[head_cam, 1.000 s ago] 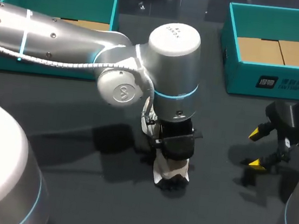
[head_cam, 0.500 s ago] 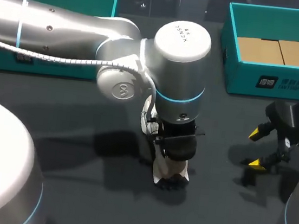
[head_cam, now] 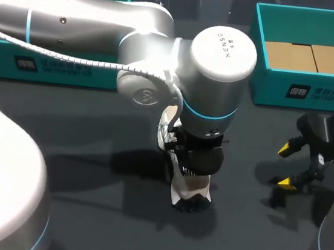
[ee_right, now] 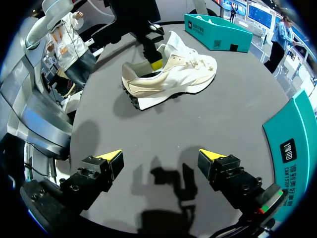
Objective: Take the shoe out of the shoebox, open the shoe tongue, remove and reinsert the insole, then place the shoe into the shoebox
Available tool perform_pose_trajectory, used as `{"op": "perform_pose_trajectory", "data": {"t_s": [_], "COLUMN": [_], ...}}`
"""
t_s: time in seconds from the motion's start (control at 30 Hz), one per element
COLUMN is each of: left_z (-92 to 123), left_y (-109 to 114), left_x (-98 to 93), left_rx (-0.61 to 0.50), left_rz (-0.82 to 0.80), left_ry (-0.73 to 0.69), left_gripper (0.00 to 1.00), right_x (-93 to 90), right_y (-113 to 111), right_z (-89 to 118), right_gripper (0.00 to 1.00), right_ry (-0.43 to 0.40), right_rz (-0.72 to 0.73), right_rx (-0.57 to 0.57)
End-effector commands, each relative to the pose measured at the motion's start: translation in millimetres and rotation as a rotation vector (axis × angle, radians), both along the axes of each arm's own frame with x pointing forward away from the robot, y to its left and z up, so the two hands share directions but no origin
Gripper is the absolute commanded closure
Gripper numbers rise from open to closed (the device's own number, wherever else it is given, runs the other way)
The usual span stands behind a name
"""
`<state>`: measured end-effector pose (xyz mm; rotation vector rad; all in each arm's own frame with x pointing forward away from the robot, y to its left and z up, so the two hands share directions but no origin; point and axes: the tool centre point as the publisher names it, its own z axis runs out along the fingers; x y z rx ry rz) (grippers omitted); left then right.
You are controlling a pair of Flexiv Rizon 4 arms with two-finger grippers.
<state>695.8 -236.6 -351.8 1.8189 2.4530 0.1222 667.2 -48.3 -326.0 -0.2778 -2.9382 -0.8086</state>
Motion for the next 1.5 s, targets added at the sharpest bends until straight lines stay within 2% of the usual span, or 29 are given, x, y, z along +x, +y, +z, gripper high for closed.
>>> {"op": "perform_pose_trajectory", "data": {"t_s": [0.03,0.13,0.33,0.43,0.5,0.8,1.03,1.13,1.4,1.5], "left_z": [0,1,0,-3,-5,-6,0,3,7,8], "left_y": [2,5,7,7,7,12,15,14,12,12], "left_x": [3.0,7.1,11.4,12.6,14.9,18.5,28.6,34.1,43.3,47.7], "left_rx": [0.015,0.011,0.018,0.014,0.009,-0.02,-0.044,-0.049,-0.06,-0.059], "left_rz": [0.023,0.032,0.032,0.013,0.01,-0.032,-0.04,-0.04,-0.044,-0.041], "left_ry": [-0.02,-0.017,-0.021,-0.016,-0.012,0.027,0.051,0.055,0.068,0.065], "left_gripper": [0.96,0.89,0.57,0.5,0.38,0.14,0.13,0.18,0.18,0.22], "right_x": [-1.1,-1.1,-1.1,-1.1,-1.1,-1.1,-1.1,-1.1,-1.1,-1.1], "right_y": [0,0,0,0,0,0,0,0,0,0], "right_z": [0,0,0,0,0,0,0,0,0,0], "right_gripper": [0.0,0.0,0.0,0.0,0.0,0.0,0.0,0.0,0.0,0.0], "right_ry": [-0.002,-0.002,-0.002,-0.002,-0.002,-0.002,-0.002,-0.002,-0.002,-0.002], "right_rz": [0.0,0.0,0.0,0.0,0.0,0.0,0.0,0.0,0.0,0.0], "right_rx": [-0.002,-0.002,-0.002,-0.002,-0.002,-0.002,-0.002,-0.002,-0.002,-0.002]}}
